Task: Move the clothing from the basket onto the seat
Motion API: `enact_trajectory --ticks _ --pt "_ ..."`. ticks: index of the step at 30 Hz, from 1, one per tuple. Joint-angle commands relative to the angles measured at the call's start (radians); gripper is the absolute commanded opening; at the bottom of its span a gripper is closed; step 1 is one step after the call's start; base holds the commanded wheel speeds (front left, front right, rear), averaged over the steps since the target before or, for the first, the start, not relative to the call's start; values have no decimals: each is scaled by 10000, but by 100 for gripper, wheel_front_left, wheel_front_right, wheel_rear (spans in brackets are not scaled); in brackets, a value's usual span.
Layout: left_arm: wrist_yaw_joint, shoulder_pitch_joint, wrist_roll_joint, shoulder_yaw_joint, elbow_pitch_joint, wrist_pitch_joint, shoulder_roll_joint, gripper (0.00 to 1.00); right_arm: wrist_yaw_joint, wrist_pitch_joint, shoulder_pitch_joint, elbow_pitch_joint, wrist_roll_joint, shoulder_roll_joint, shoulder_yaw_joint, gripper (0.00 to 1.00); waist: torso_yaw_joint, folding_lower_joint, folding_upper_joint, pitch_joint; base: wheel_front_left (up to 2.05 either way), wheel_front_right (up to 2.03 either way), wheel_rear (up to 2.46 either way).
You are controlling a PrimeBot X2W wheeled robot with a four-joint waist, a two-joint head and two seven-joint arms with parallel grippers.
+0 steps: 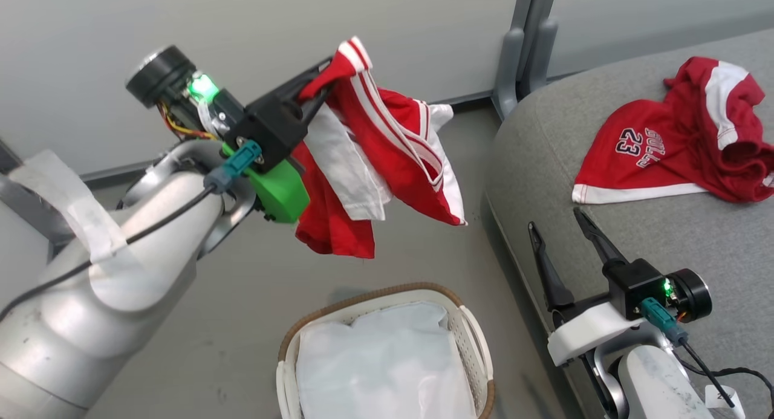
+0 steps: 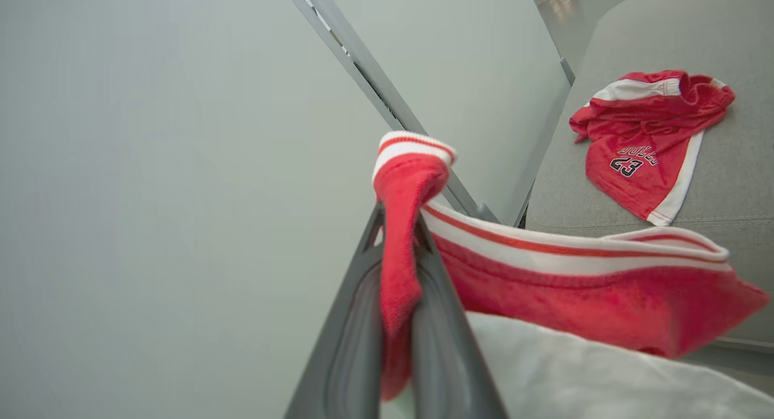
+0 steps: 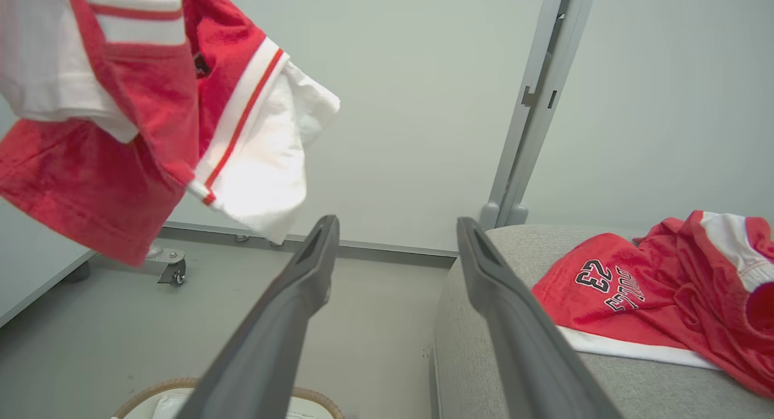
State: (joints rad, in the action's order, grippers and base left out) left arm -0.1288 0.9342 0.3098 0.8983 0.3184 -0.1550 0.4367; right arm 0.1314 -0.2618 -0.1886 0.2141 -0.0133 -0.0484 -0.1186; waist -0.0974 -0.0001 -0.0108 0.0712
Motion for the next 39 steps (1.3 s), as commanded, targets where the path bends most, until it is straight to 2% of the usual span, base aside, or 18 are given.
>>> enact_trajectory --ticks 1,12,18,32,33,34,35,36,39 --pt "-21 317 126 11 -61 45 64 0 -14 -49 193 14 -25 -36 -73 100 -82 1 108 -378 0 0 0" --pt "-24 1214 480 63 177 171 -260 0 -14 -49 165 -67 -42 -36 -948 100 -69 1 108 -620 0 0 0" --pt "103 1319 609 29 319 12 -563 0 -14 -49 -442 107 -13 -38 -1703 100 31 1 108 -630 0 0 0" --pt "92 1241 749 565 271 -325 -1314 0 -14 -49 -2832 1915 -200 -37 -2576 100 534 1 108 -552 0 0 0" --pt "89 1180 763 603 247 -335 -1333 0 -14 -49 -2926 1980 -217 -37 -2620 55 558 1 108 -557 0 0 0" --pt "87 1099 789 638 227 -340 -1341 0 -14 -49 -3012 2063 -239 -38 -2668 23 586 1 108 -562 0 0 0" --pt "86 1037 815 662 219 -352 -1344 0 -14 -49 -3070 2138 -247 -38 -2708 5 605 1 108 -564 0 0 0" --pt "86 959 846 689 206 -371 -1351 0 -14 -49 -3144 2193 -251 -37 -2740 0 624 1 108 -569 0 0 0" --pt "145 768 964 694 206 -419 -1327 0 -14 -49 -3256 2158 -286 -37 -2763 0 646 1 108 -575 0 0 0"
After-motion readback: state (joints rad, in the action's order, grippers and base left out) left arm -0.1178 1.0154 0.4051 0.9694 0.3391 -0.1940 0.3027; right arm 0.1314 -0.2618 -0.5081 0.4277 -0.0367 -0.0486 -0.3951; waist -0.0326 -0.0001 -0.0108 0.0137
